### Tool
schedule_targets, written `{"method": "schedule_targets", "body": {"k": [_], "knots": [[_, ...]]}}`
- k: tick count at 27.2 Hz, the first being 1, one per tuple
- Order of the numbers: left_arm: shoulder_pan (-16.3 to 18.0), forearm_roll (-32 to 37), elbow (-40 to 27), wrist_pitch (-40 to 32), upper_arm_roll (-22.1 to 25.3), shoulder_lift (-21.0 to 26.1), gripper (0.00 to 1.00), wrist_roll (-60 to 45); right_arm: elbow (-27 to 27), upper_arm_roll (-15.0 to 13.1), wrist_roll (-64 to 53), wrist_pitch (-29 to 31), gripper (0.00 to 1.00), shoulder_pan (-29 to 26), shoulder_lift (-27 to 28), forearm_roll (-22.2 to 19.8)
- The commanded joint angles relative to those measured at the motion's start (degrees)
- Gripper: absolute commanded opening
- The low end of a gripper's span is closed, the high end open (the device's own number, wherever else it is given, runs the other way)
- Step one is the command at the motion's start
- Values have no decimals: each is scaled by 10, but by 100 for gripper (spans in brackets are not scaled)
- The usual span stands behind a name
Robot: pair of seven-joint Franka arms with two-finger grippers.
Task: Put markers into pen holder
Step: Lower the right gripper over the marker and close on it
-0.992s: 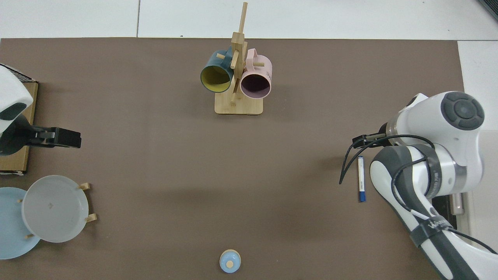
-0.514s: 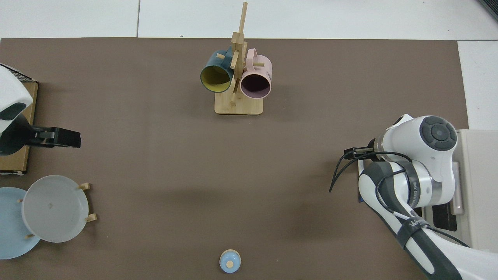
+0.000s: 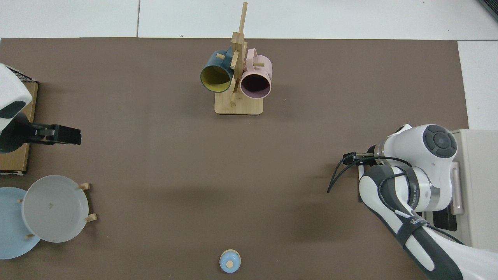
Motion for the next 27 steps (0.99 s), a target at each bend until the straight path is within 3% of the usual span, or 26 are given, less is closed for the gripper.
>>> {"method": "schedule_targets", "body": {"k": [1,6,9,12,23,27], "knots": [[-11,-2,0,14,7,-2,100,-1,-11,5,1,22,72,-17,3,6],[-25,-1,0,6,10,-6,100,-2,-12,5,4,33,54,-17,10,6],[-28,-1,0,5,10,-7,100,-2,-13,5,6,34,36,-15,10,6],[-34,-2,-1,1,7,-8,100,-2,-13,5,8,34,0,-14,10,6],[-70,-9,-41,-4,1,-29,100,3,8,5,8,22,0,-10,15,6],[-81,-10,-59,3,-1,-27,100,47,42,6,48,-24,0,-9,9,9]]}}
